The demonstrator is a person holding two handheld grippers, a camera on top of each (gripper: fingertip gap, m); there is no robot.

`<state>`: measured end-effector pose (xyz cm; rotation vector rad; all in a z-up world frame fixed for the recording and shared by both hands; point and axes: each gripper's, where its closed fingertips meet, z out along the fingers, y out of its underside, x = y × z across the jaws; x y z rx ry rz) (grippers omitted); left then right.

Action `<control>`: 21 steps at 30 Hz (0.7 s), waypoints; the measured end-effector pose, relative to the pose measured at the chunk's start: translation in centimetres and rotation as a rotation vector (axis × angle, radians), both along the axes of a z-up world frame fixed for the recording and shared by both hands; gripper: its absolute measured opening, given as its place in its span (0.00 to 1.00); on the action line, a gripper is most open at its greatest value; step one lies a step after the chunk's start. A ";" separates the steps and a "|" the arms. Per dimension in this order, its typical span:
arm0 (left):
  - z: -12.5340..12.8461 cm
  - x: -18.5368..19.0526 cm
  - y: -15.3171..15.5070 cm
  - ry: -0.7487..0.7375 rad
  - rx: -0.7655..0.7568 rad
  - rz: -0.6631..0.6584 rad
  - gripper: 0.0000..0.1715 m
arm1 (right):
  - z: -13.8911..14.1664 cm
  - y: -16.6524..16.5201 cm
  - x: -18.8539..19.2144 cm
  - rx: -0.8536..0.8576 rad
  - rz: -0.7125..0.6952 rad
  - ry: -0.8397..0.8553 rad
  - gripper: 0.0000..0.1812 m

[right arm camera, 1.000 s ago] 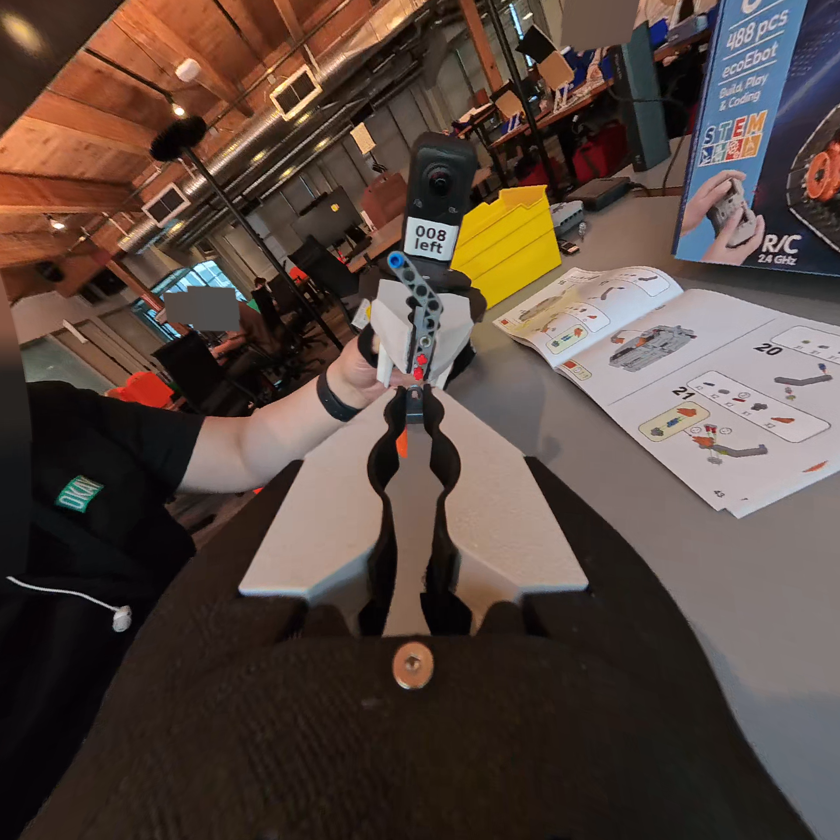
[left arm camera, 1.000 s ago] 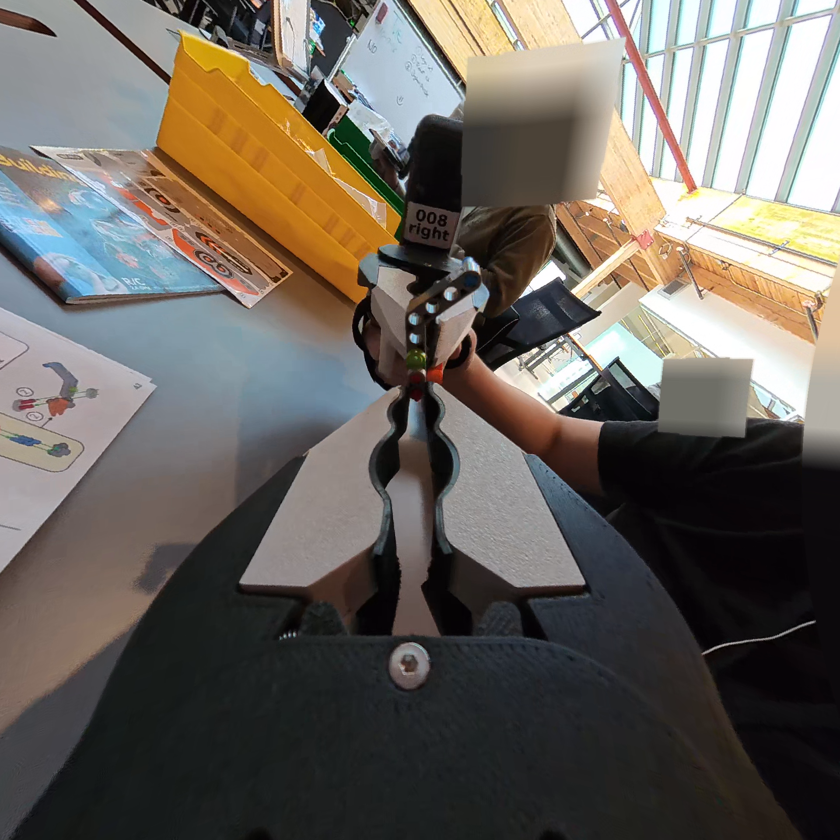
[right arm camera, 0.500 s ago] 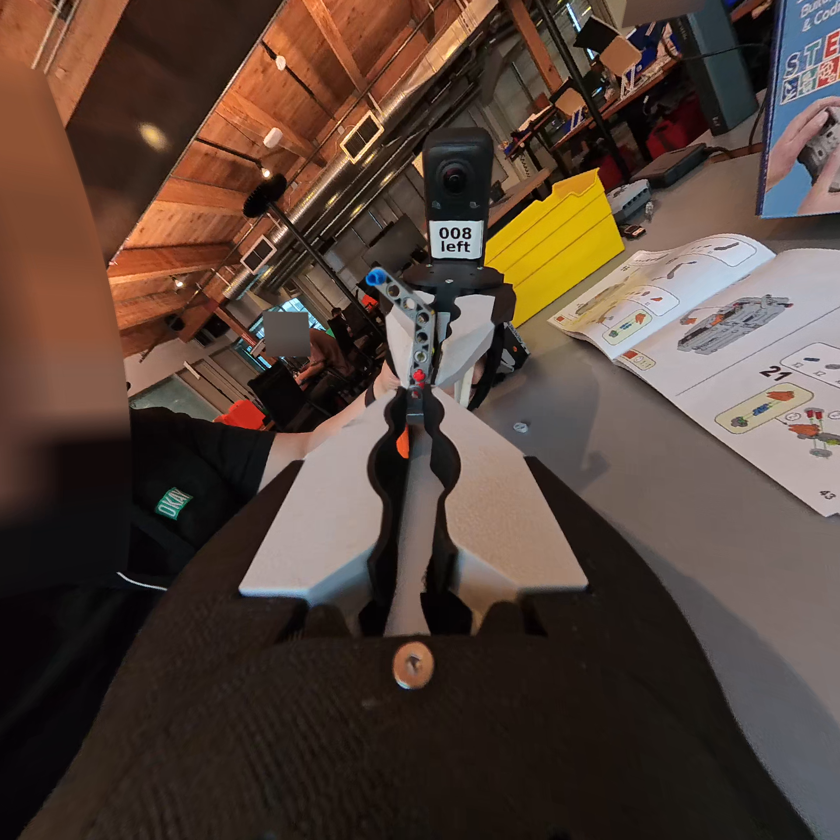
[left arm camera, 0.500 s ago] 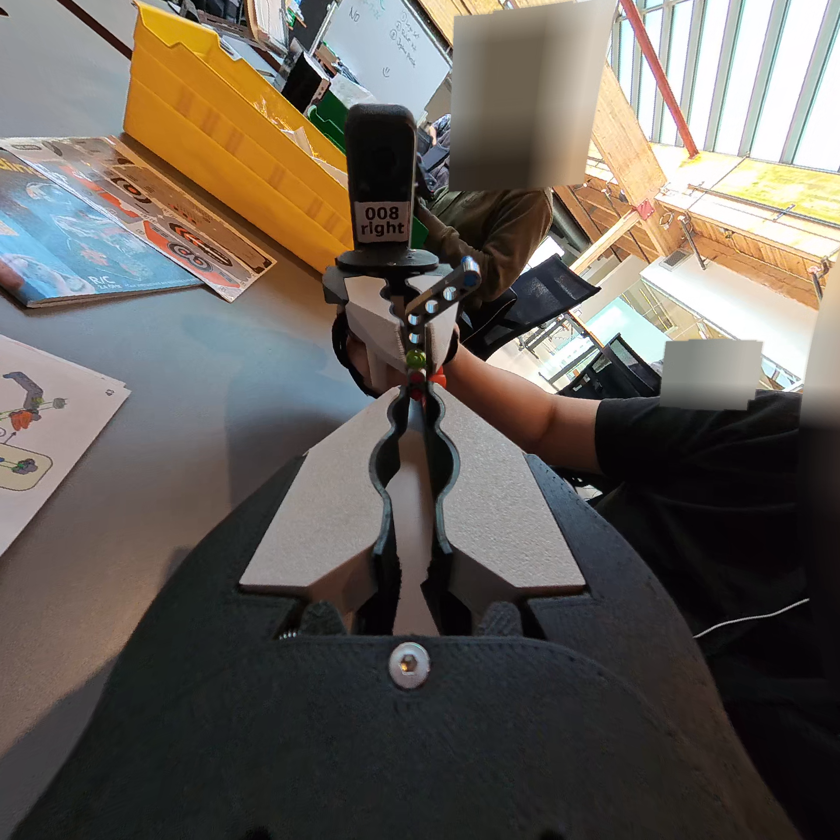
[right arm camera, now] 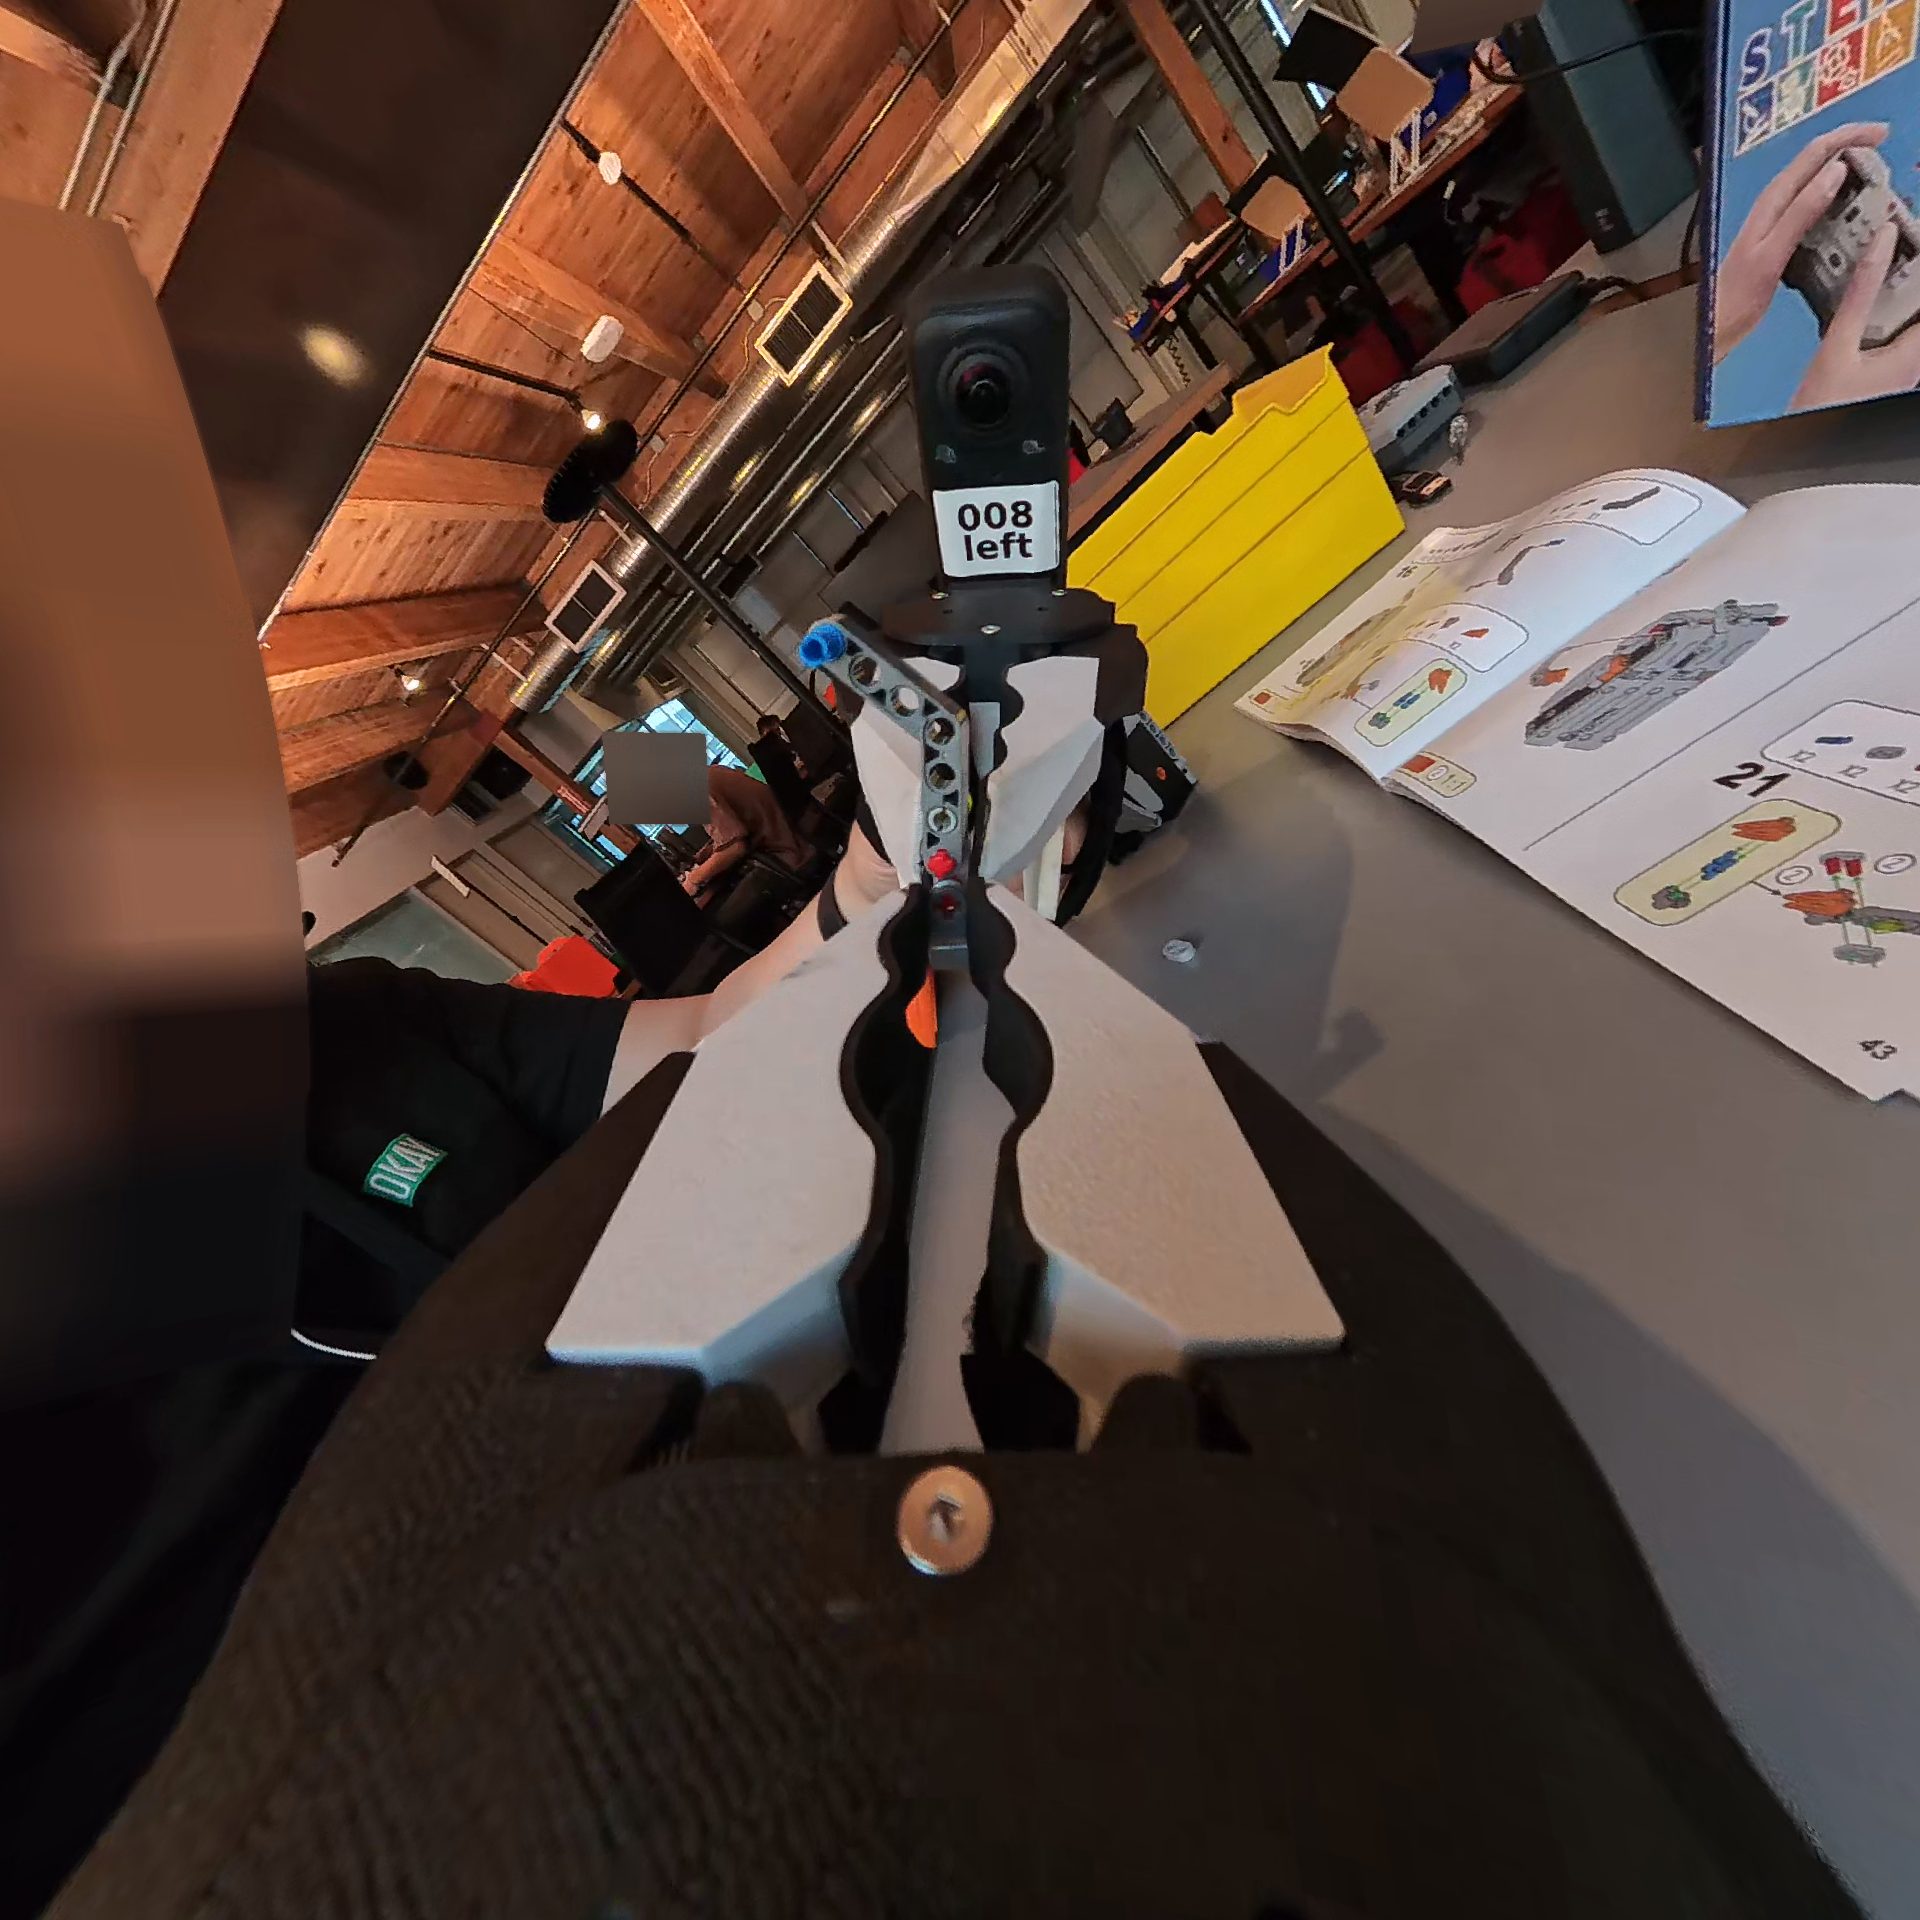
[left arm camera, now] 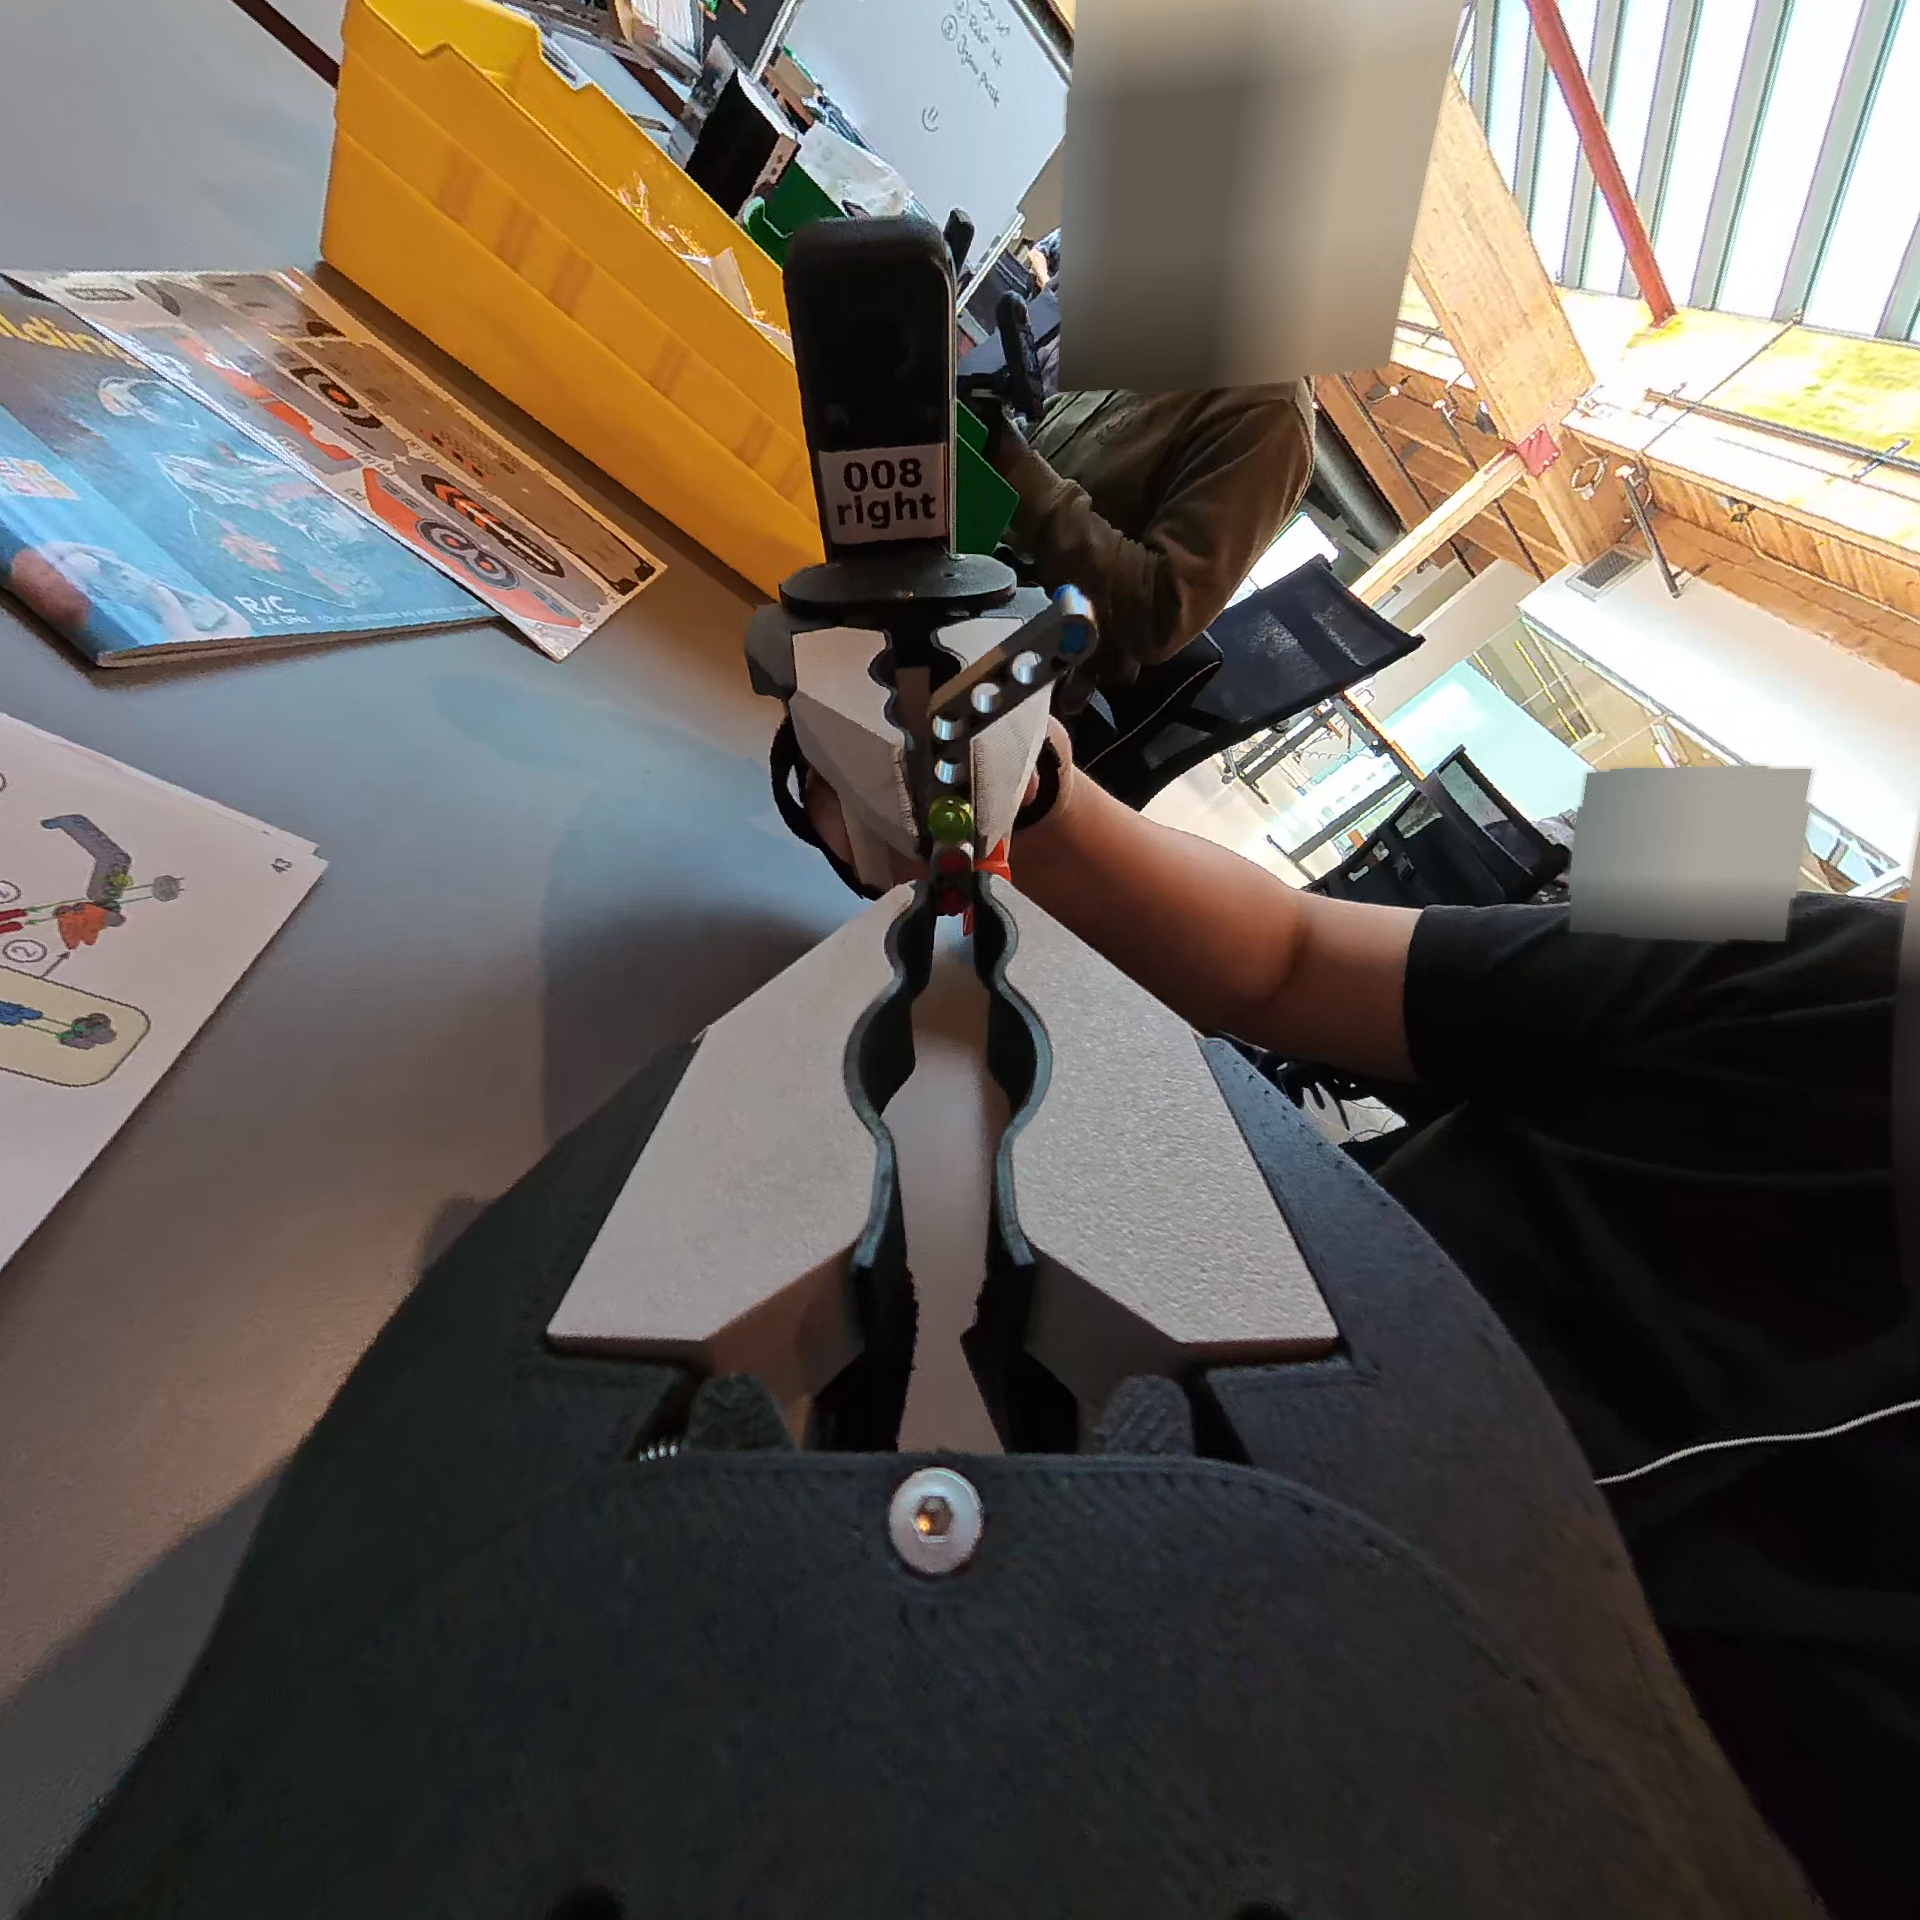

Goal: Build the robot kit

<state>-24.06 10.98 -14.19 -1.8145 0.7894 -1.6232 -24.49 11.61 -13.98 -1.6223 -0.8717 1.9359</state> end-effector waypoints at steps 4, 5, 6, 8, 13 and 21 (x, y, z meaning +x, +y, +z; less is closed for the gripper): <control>-0.3 0.0 0.1 0.005 -0.018 0.004 0.03 | -0.3 0.1 0.0 -0.064 0.009 0.020 0.04; -0.3 0.0 0.2 0.007 -0.022 0.006 0.03 | -0.4 0.1 0.0 -0.082 0.018 0.027 0.04; -0.5 -0.1 0.3 0.011 -0.027 0.011 0.03 | -0.5 0.1 0.0 -0.101 0.027 0.031 0.04; -0.6 -0.1 0.3 0.013 -0.040 0.010 0.03 | -0.6 0.1 -0.1 -0.143 0.039 0.050 0.04; -0.9 -0.2 0.6 0.049 -0.031 0.047 0.03 | -1.0 0.5 -0.3 -0.183 0.021 0.061 0.04; -2.6 -0.4 1.2 0.109 -0.066 0.081 0.03 | -2.7 1.1 -0.5 -0.182 -0.030 0.002 0.04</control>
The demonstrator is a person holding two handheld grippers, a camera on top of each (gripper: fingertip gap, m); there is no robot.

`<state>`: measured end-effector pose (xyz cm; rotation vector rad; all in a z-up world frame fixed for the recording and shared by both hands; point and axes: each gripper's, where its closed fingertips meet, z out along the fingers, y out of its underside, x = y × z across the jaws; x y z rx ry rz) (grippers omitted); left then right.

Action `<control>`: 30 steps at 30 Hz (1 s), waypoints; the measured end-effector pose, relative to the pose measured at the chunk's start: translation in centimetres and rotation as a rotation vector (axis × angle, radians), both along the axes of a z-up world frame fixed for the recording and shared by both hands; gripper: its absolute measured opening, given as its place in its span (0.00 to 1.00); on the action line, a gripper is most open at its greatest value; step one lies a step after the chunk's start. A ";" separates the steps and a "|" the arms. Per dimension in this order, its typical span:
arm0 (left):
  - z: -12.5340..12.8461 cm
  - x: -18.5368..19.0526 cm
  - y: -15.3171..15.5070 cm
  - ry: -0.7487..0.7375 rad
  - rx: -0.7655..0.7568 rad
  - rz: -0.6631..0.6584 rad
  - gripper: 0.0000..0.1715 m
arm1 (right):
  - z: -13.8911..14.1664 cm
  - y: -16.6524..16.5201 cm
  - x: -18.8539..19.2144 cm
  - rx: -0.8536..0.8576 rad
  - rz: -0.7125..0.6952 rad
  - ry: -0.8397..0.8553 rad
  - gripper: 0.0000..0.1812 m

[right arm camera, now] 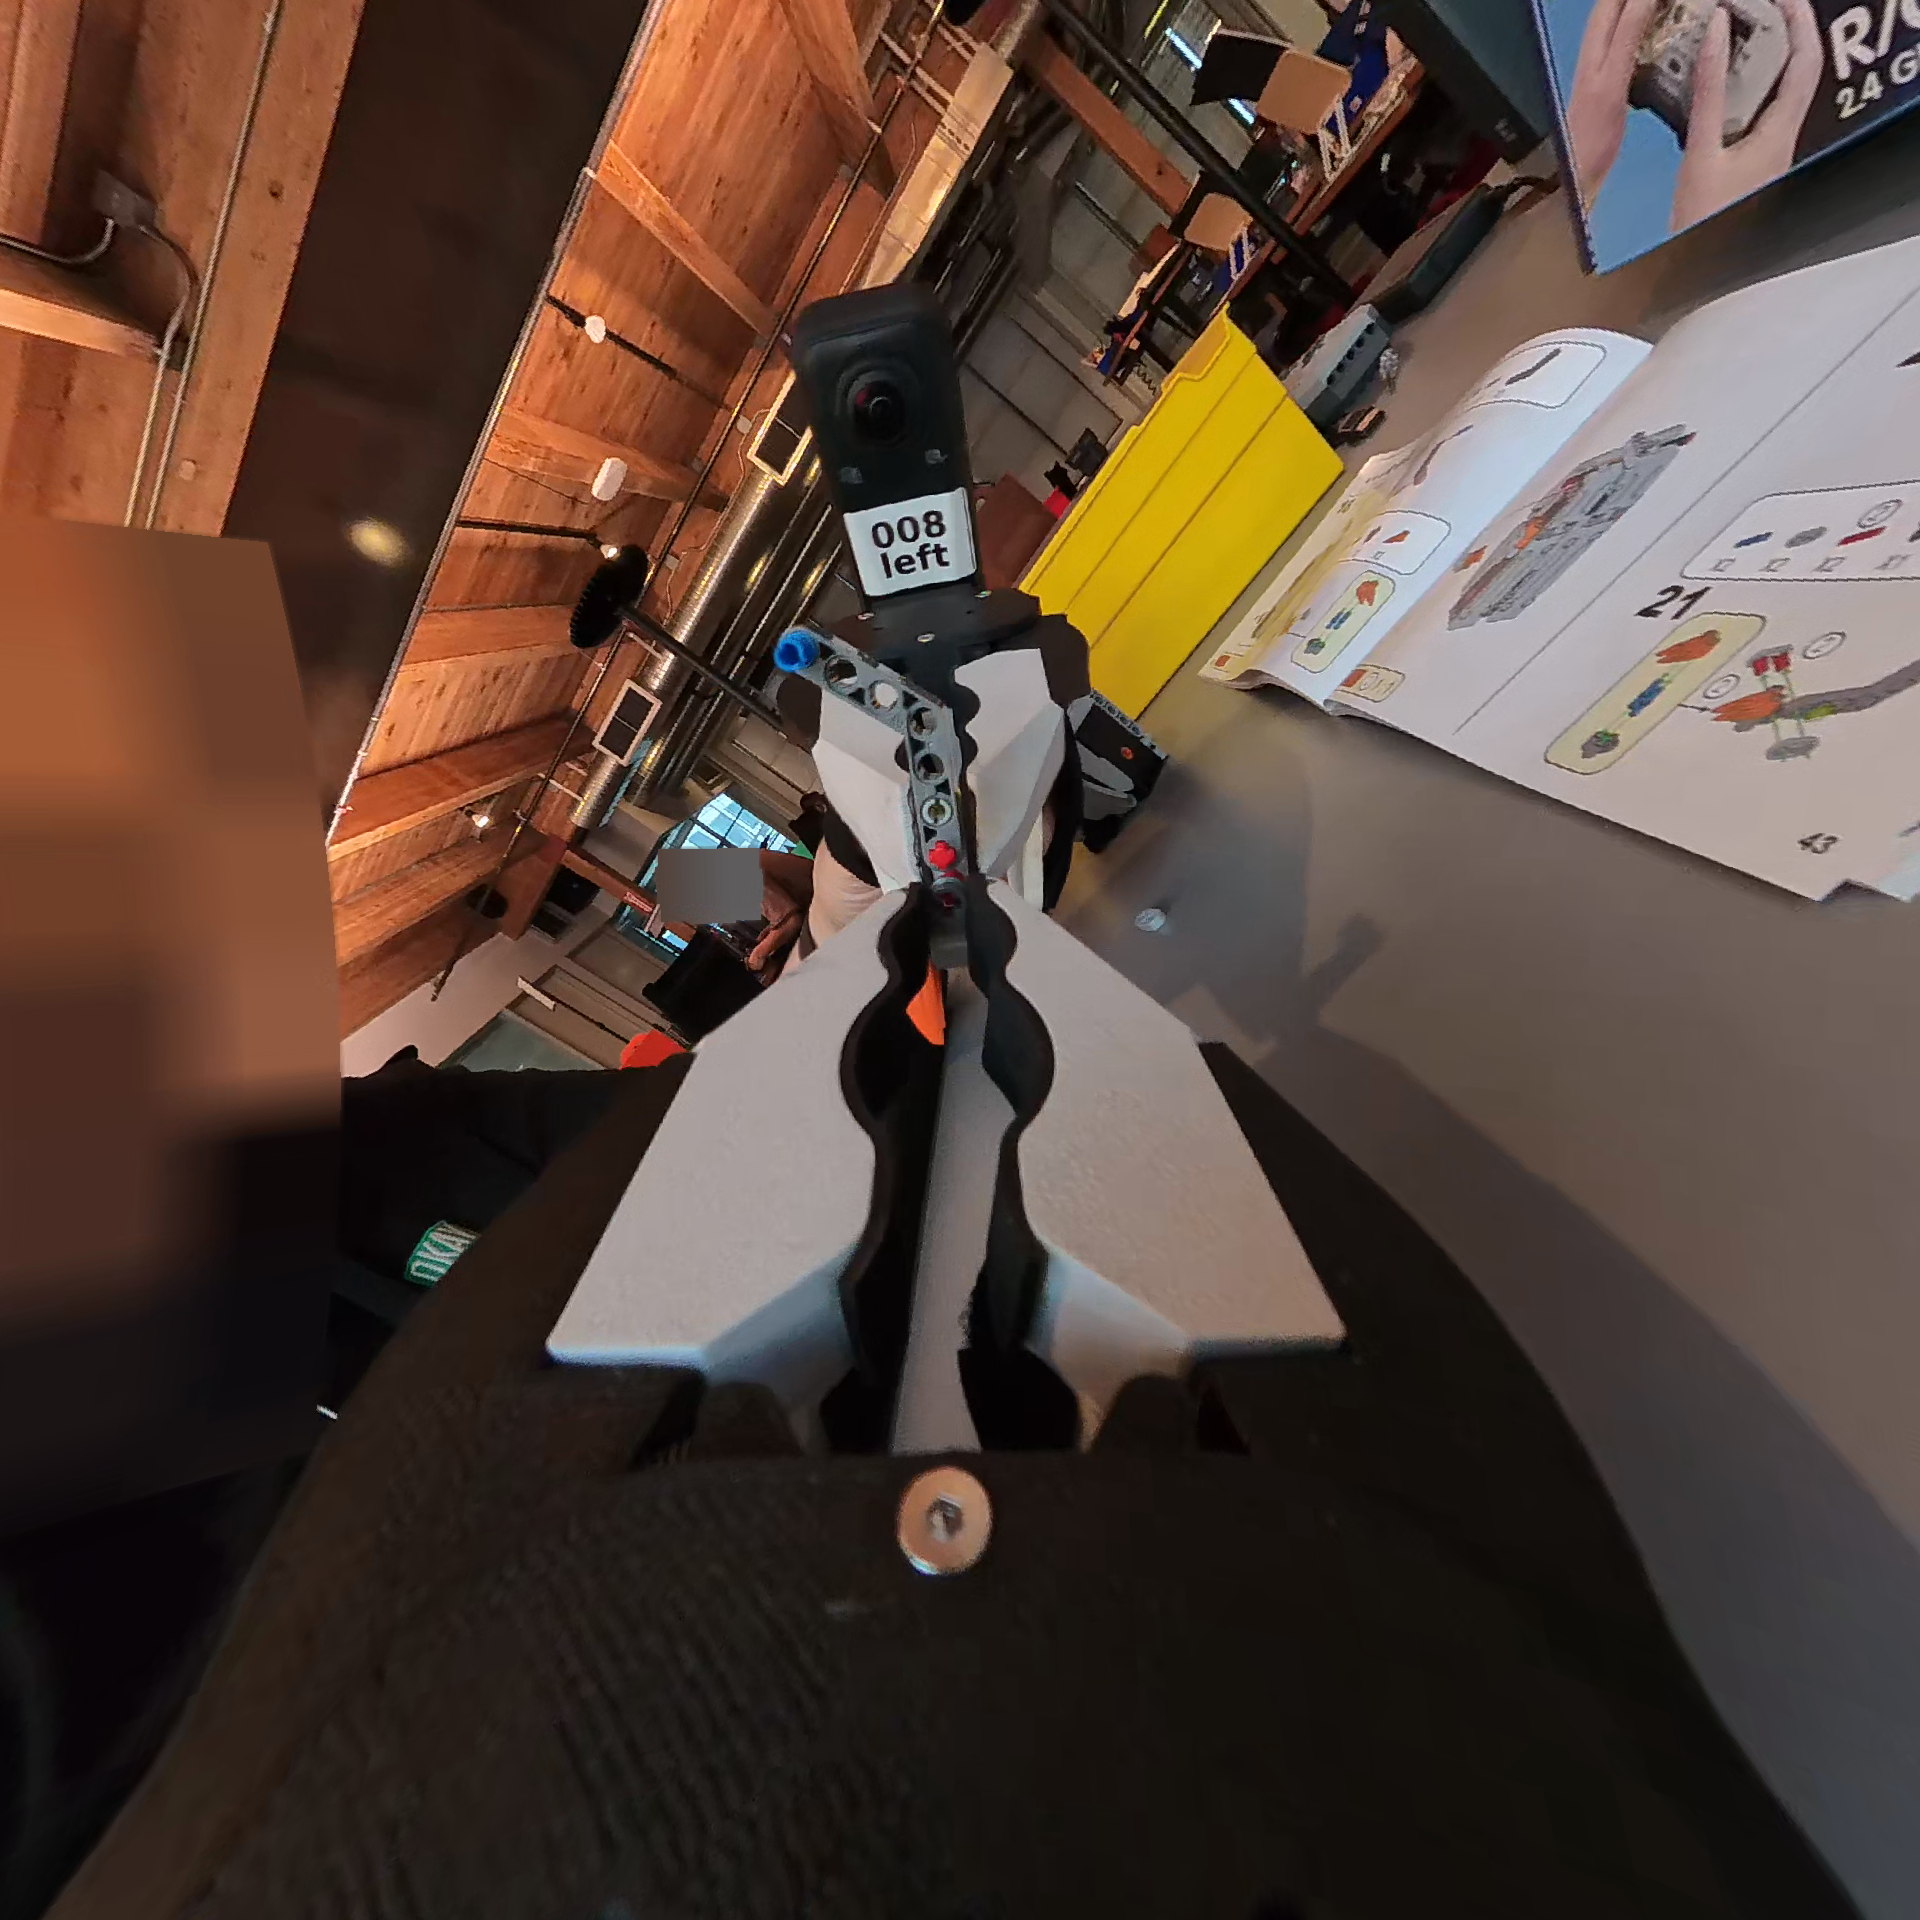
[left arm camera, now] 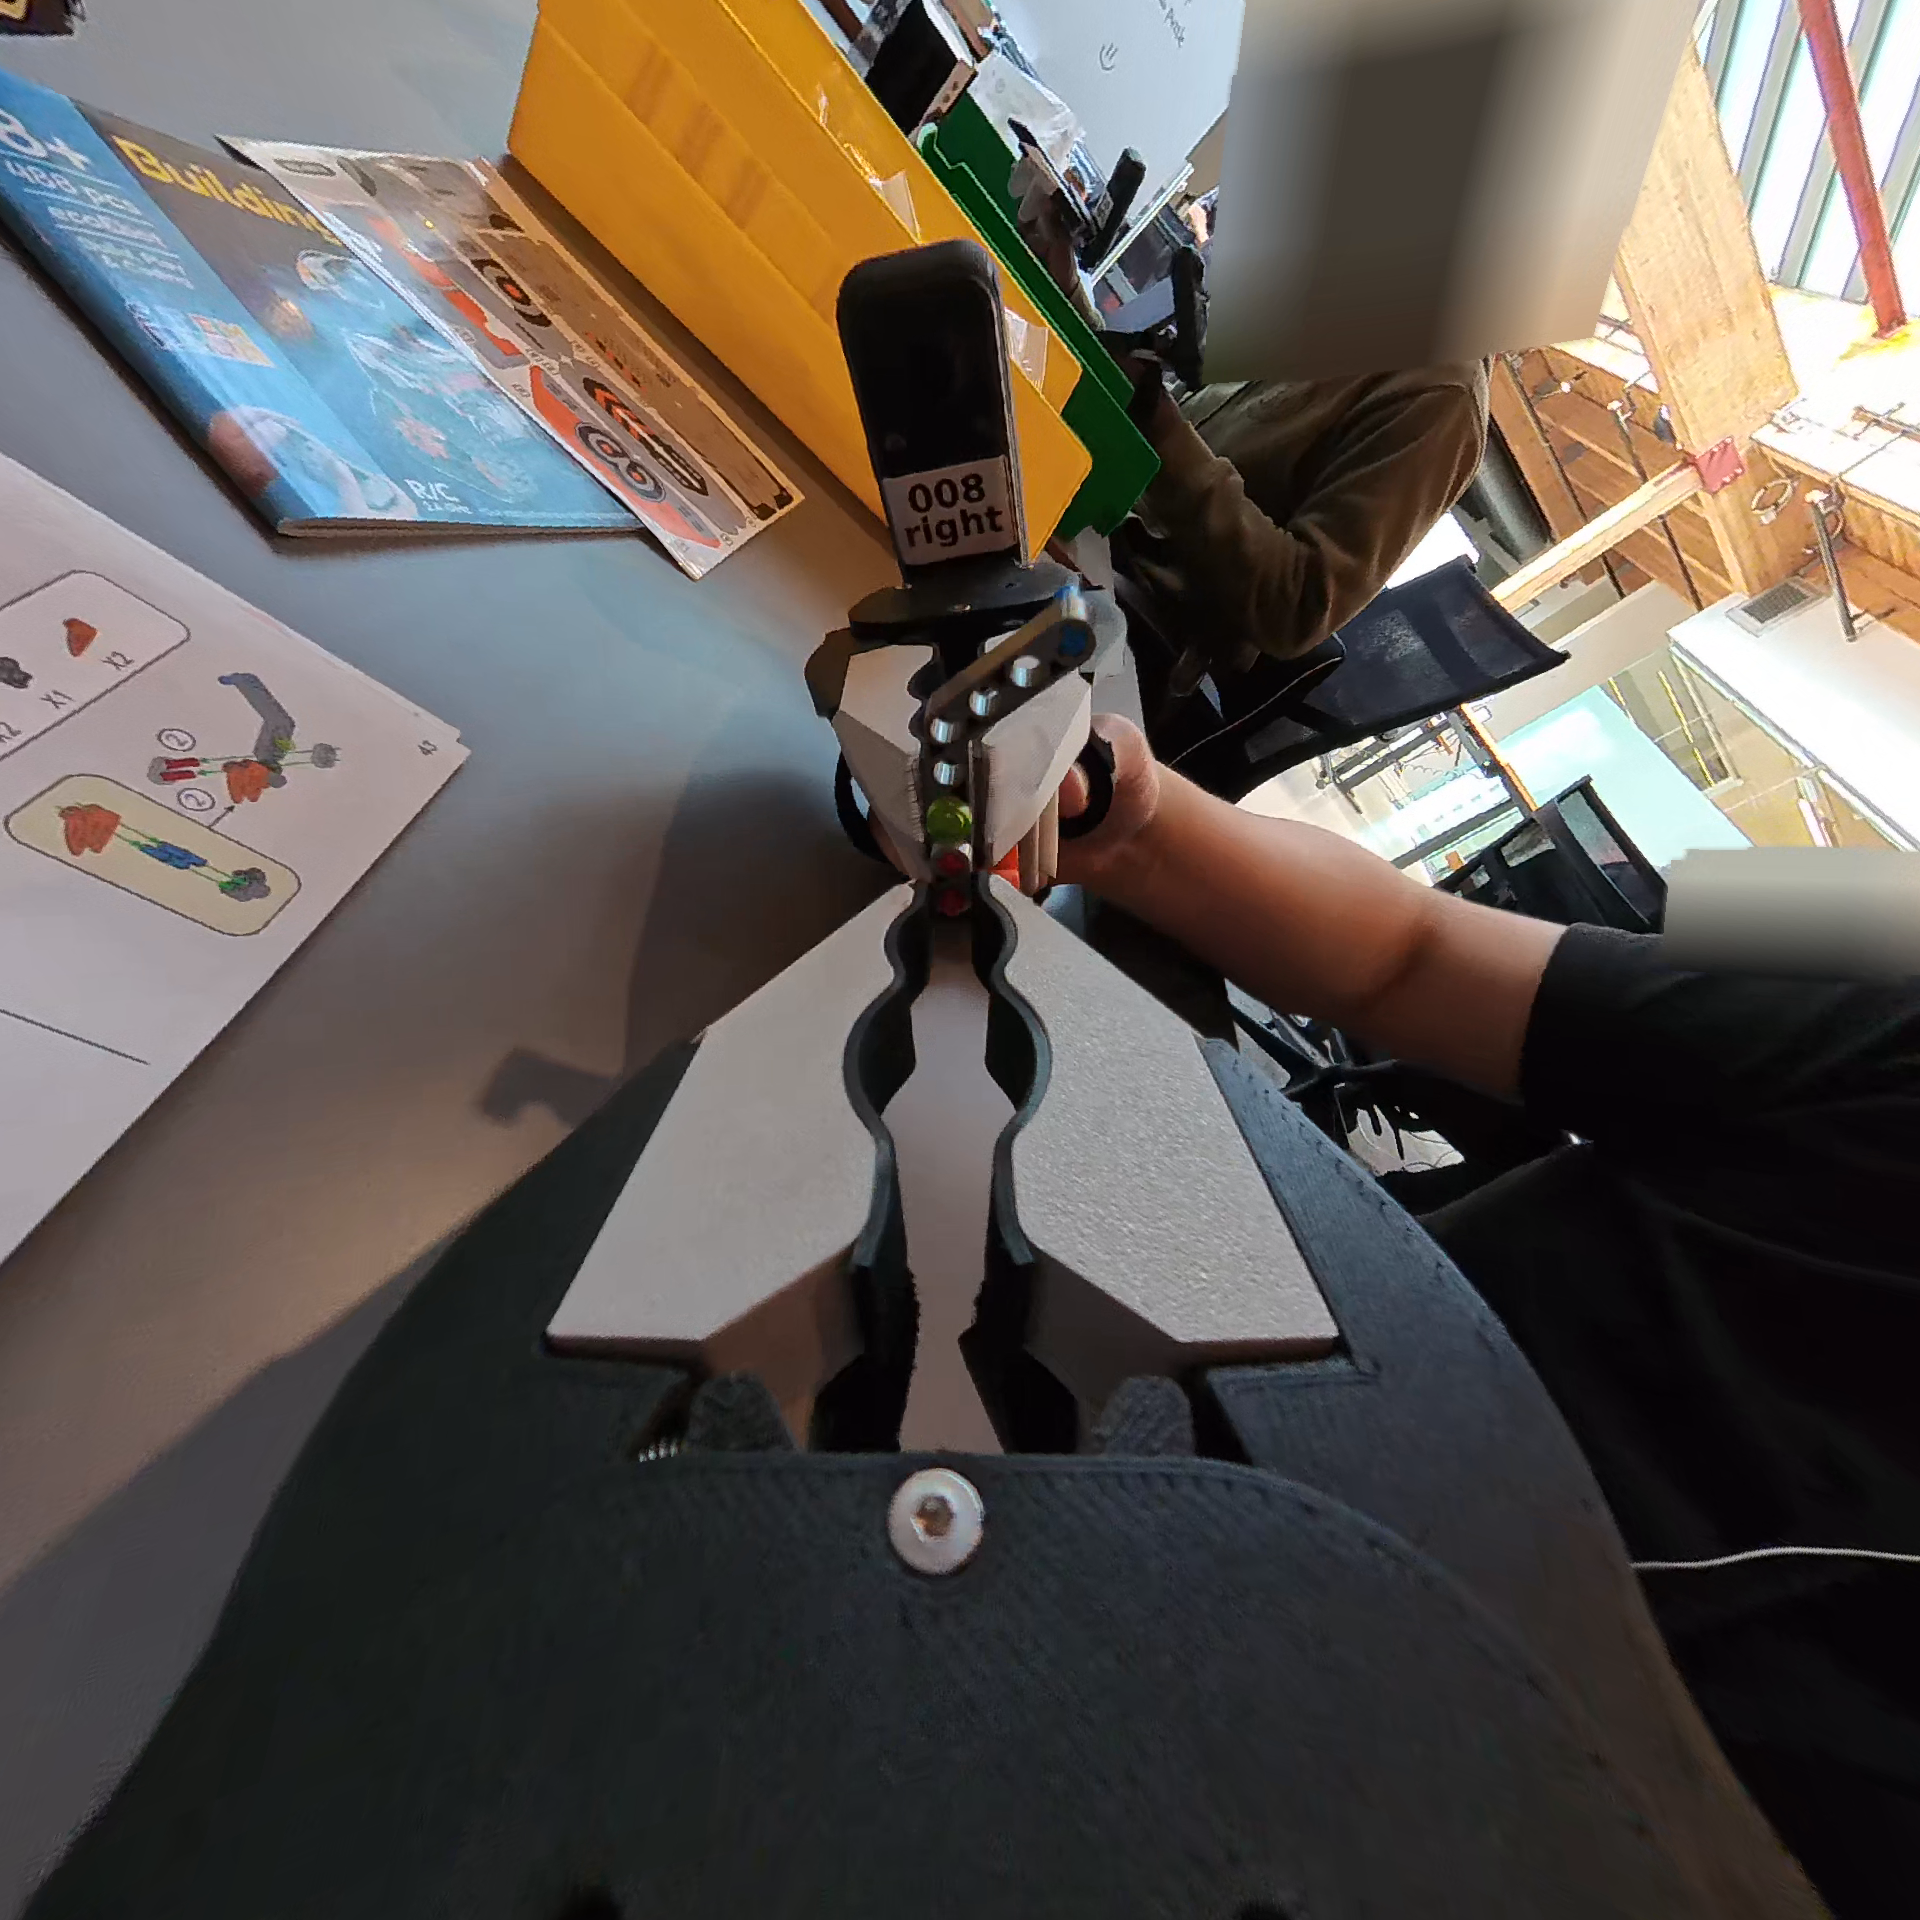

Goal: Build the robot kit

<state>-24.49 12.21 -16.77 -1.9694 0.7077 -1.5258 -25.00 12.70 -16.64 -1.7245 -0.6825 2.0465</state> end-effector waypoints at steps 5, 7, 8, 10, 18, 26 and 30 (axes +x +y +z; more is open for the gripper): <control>-0.3 -0.2 0.1 -0.007 -0.033 0.007 0.03 | -0.4 0.0 -0.2 0.017 -0.006 -0.031 0.04; -0.5 -0.3 0.1 0.004 -0.035 0.009 0.03 | -0.6 0.0 -0.3 0.012 -0.006 -0.041 0.04; -0.6 -0.3 0.0 0.005 -0.037 0.007 0.03 | -0.6 -0.1 -0.3 0.015 -0.003 -0.044 0.04; -0.7 -0.3 0.0 0.016 -0.034 0.007 0.03 | -0.8 0.0 -0.4 0.018 -0.007 -0.056 0.04; -1.3 -0.3 0.1 0.048 -0.034 0.017 0.03 | -1.3 -0.2 -0.6 0.046 -0.012 -0.099 0.04; -1.7 -0.2 -0.1 0.057 -0.045 0.004 0.03 | -1.7 -0.4 -0.7 0.062 -0.010 -0.127 0.04; -1.9 -0.2 0.1 0.065 -0.043 0.012 0.03 | -1.8 -0.2 -0.7 0.065 -0.020 -0.140 0.04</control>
